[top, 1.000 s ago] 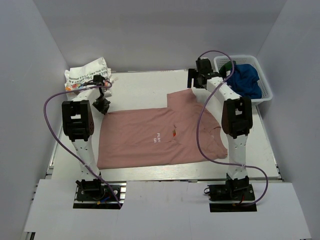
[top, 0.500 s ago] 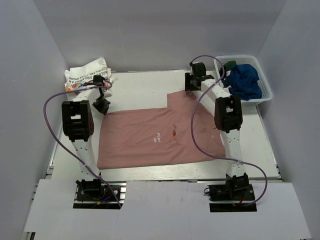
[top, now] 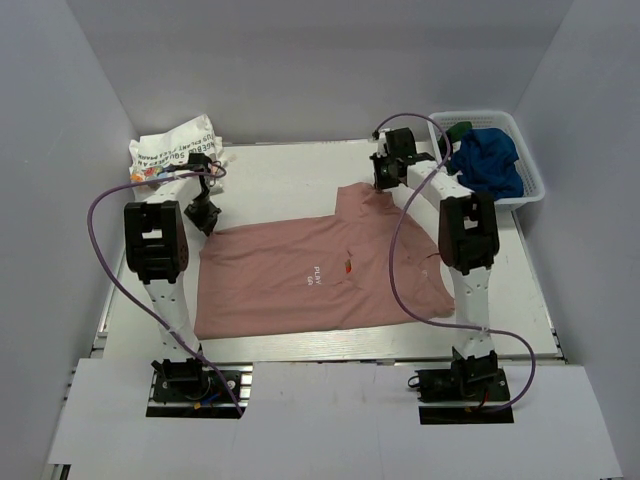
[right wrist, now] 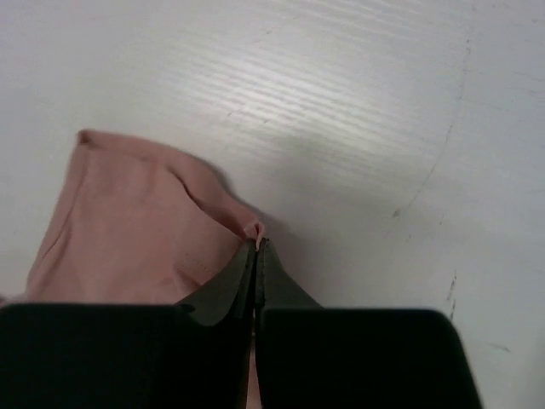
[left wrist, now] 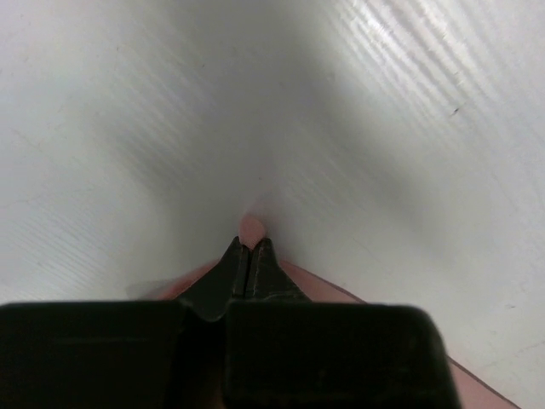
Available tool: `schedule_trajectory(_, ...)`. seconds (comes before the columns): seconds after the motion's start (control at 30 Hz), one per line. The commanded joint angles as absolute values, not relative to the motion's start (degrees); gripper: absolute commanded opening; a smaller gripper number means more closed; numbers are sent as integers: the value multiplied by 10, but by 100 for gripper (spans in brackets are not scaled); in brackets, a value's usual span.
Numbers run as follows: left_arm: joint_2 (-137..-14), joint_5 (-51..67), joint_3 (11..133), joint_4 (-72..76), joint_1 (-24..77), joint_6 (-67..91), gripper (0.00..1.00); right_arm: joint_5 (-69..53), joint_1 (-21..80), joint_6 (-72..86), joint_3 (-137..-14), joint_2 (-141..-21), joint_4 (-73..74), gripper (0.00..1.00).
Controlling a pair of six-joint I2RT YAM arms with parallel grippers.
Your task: Fold and stack the t-shirts
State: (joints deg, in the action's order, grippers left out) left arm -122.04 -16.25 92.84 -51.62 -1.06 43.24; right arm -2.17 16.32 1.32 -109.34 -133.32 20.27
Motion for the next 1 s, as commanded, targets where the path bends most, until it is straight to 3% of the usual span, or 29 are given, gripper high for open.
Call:
schedule_trajectory(0.0,-1168,-179,919,-543,-2,429,0,-36,191,-67,-1028,-1225,176,0)
schedule_trajectory(0.3,-1083,-167,841,-527,-2,429,0,22,229,-96,-733,-931,101,0)
schedule_trajectory(0.6,-975,-200,804,-555,-2,440,0,74,255,-74,-609,-738,142,0)
schedule_trajectory(0.97,-869,-165,702,-516,19,459,0,122,268,19,-557,-617,249,0)
